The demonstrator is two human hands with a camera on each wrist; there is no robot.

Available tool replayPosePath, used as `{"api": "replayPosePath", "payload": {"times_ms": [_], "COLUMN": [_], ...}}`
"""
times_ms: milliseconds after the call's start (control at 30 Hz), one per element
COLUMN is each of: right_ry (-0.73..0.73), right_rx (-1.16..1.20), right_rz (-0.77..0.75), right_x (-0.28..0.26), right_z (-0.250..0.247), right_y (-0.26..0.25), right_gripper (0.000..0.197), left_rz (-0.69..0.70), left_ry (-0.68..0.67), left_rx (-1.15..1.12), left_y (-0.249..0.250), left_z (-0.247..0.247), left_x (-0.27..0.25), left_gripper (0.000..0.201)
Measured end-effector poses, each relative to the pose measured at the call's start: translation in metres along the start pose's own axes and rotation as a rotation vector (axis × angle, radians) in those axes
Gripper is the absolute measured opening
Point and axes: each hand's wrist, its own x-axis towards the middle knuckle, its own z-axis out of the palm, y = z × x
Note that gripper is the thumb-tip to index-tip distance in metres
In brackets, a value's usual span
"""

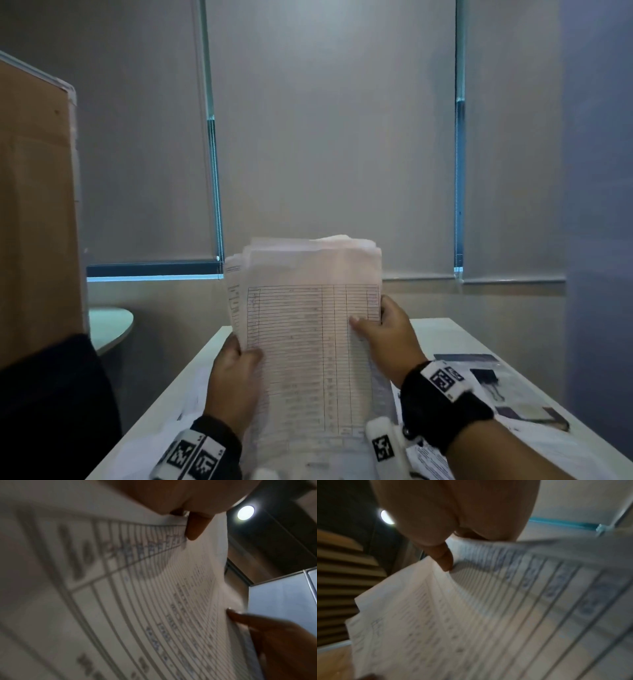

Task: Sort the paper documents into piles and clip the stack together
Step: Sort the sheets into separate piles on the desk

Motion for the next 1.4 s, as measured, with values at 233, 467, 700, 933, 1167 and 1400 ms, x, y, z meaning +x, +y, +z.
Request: {"api": "replayPosePath", "payload": {"times_ms": [233,467,700,933,1167,1400], "right_ry": [-0.123,0.052,0.106,0.200,-0.024,-0.046], "right_rx": [0.143,0.024,0.487,0.403,0.002,-0.191], "right_rz": [-0.018,0.140,0.239,0.247,0.211,0.186], "right_x": [0.003,-0.011,-0.007,0.007,0.007,-0.006], "right_z": [0.004,-0.005,0.009,-0.049,-0.056,-0.043], "right_y": [-0.007,0.042,0.034,0.039,0.048,0.054], "right_gripper": [0.030,0.007,0.048,0.023,0.023,0.042], "left_rz": [-0.053,-0.397,-0.552,-0.231,-0.174,-0.300], "left_ry": [-0.013,0.015,-0.027,0.091,-0.021,-0.050], "left_rx": [0.004,0.219,-0.522,-0.231,-0.061,0.010], "left_y": [-0.015,-0.077,-0.080,-0.062,-0.063,-0.089], "left_z": [0.002,-0.013,-0.008,-0.053,-0.065,-0.072], "left_x": [0.012,0.007,0.009,0.041,0.041,0.025], "left_gripper": [0.037,0.038,0.028,0.013,0.031,0.043]}}
